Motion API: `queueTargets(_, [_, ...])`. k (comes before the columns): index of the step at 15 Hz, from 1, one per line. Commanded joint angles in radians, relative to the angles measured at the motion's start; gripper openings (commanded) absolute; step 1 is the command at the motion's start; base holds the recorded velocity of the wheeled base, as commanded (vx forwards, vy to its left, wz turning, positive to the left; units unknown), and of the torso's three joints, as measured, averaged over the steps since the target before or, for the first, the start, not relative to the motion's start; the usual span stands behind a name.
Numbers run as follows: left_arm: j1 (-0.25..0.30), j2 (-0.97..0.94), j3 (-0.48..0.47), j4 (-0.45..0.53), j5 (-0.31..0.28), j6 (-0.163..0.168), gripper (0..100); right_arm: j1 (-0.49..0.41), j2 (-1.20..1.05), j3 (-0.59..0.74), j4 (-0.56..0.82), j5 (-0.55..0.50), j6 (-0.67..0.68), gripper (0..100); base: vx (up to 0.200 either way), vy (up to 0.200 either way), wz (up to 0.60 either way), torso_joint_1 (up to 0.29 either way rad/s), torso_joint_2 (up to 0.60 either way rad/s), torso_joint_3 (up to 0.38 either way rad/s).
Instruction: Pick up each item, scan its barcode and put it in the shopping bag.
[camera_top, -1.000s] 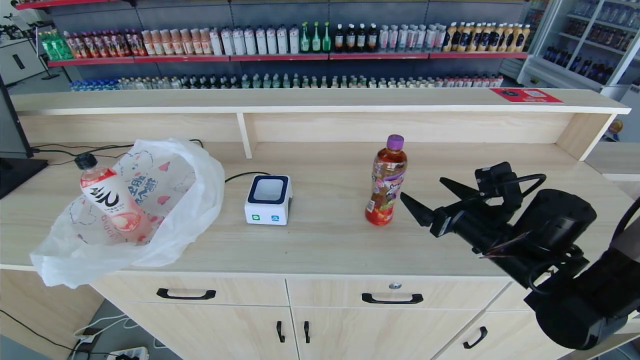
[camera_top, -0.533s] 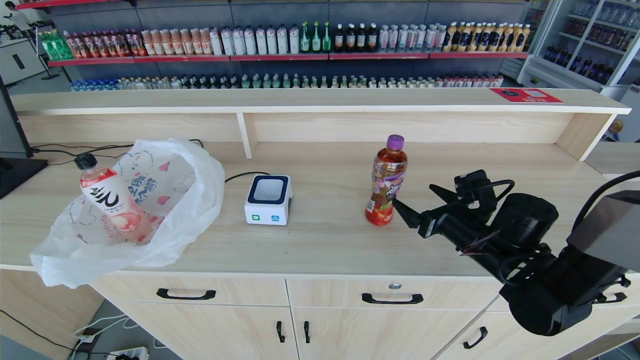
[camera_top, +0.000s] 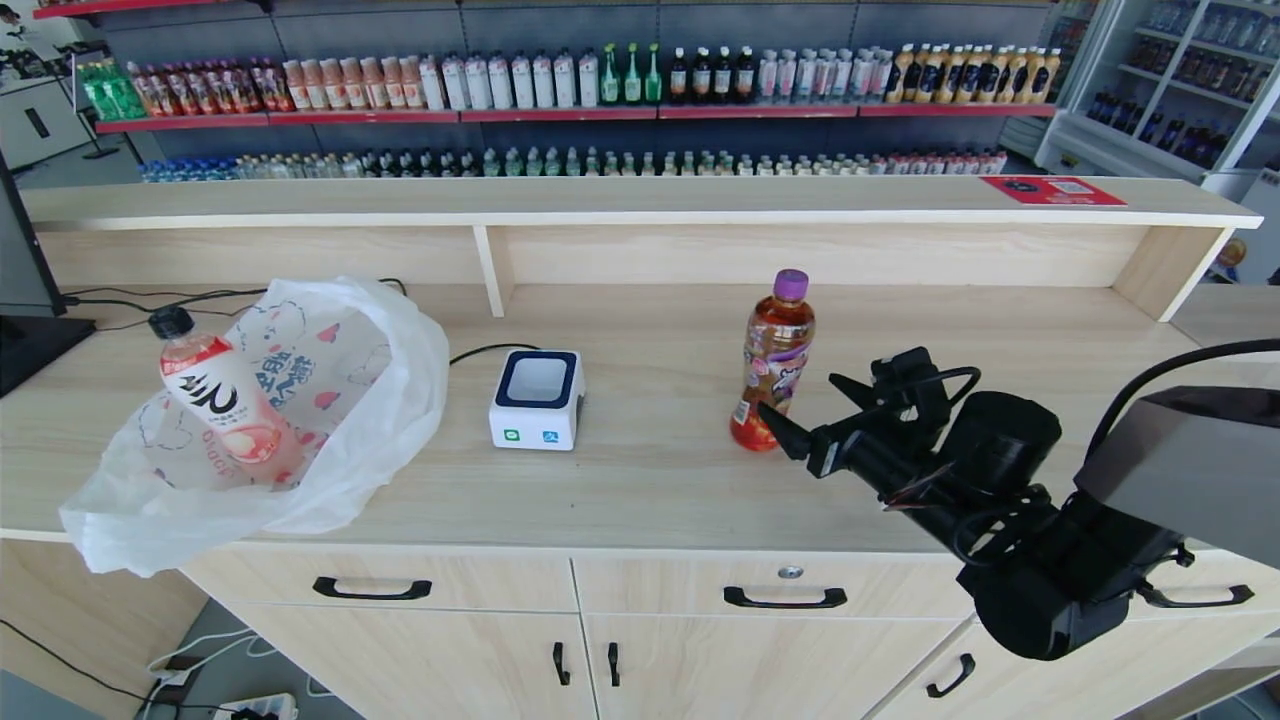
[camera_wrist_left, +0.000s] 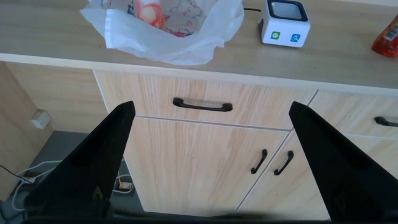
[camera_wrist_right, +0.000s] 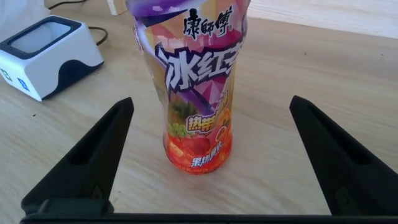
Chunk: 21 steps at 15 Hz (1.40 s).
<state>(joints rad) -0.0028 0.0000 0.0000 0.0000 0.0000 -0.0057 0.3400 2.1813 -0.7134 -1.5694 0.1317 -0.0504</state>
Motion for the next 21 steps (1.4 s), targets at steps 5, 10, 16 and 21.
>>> queueTargets(5, [0.000, 0.000, 0.000, 0.000, 0.000, 0.000, 100, 0.002, 0.080, -0.090, -0.001, 0.000, 0.001, 100, 0.000, 0.000, 0.00, 0.000, 0.00, 0.000])
queueTargets(10, [0.000, 0.000, 0.000, 0.000, 0.000, 0.000, 100, 0.001, 0.117, -0.186, -0.001, -0.001, 0.017, 100, 0.000, 0.000, 0.00, 0.000, 0.00, 0.000])
queueTargets(16, [0.000, 0.000, 0.000, 0.000, 0.000, -0.002, 100, 0.011, 0.180, -0.302, -0.001, -0.020, 0.027, 100, 0.000, 0.000, 0.00, 0.000, 0.00, 0.000])
queueTargets(21, [0.000, 0.000, 0.000, 0.000, 0.000, -0.002, 100, 0.011, 0.207, -0.360, -0.001, -0.023, 0.027, 100, 0.000, 0.000, 0.00, 0.000, 0.00, 0.000])
